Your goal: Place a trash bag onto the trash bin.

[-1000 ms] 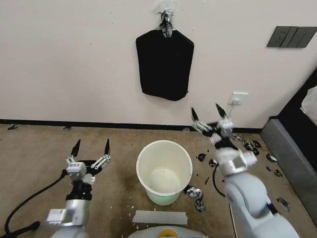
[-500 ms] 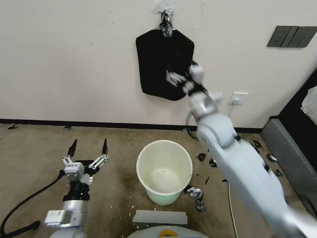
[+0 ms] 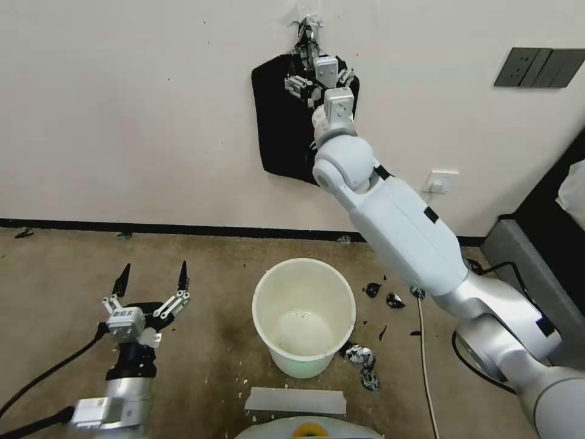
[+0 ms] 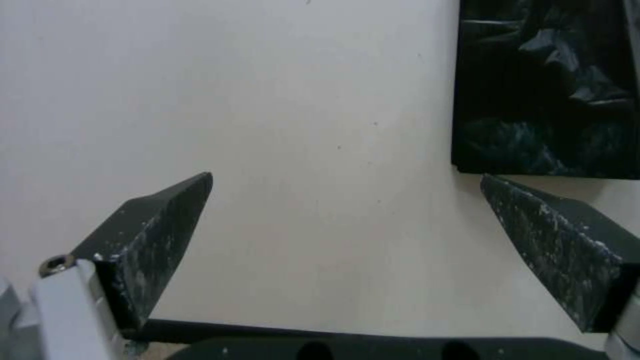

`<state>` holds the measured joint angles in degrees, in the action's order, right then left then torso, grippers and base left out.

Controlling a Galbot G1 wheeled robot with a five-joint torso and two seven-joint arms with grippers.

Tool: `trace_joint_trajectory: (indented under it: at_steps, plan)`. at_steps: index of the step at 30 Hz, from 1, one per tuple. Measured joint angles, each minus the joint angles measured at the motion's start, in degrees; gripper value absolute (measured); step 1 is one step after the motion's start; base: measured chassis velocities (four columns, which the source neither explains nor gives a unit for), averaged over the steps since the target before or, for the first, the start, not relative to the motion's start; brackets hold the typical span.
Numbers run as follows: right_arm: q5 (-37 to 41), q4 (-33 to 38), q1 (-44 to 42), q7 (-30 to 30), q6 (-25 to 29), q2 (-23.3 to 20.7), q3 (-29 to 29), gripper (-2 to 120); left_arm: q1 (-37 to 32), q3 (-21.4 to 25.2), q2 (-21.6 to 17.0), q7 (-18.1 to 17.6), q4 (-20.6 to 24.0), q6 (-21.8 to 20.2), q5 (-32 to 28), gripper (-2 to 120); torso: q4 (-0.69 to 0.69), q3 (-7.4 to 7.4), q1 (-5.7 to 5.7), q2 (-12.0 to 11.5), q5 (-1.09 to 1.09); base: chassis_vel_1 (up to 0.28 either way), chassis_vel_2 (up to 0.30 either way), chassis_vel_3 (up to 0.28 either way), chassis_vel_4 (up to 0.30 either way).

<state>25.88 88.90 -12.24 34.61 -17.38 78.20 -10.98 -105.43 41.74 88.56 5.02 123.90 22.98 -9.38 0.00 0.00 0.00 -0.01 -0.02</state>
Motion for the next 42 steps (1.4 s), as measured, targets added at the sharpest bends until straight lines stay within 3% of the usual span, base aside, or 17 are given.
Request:
trace_joint_trajectory:
  at_steps: [7,21,32,42]
  plan:
    - [-0.33,-2.09,0.99,0.35,0.21,2.0,0.33,92,-0.05,0.02,0.09,-0.06,-0.77,0.67,-0.04,100,0.0,0.0,0.0,0.0,0.01,0.0,0.0,0.0,0.0]
    - [-1.2,-2.88,0.7,0.86,0.3,3.5,0.16,36,-0.18,0.58,0.42,-0.28,-1.71,1.71,-0.83,100,0.0,0.0,0.0,0.0,0.01,0.0,0.0,0.0,0.0]
    - [-1.39,-3.35,0.58,0.94,0.4,3.44,0.43,0,-0.43,0.52,0.55,-0.32,-1.79,2.02,-0.83,100,-0.01,0.0,0.0,0.01,0.01,0.0,0.0,0.0,0.0]
    - [-1.9,-4.0,0.73,0.97,0.58,4.19,0.45,0,-0.44,0.89,0.68,-0.38,-1.74,2.22,-0.82,100,0.0,0.0,0.0,0.01,0.01,0.0,0.0,0.0,0.0]
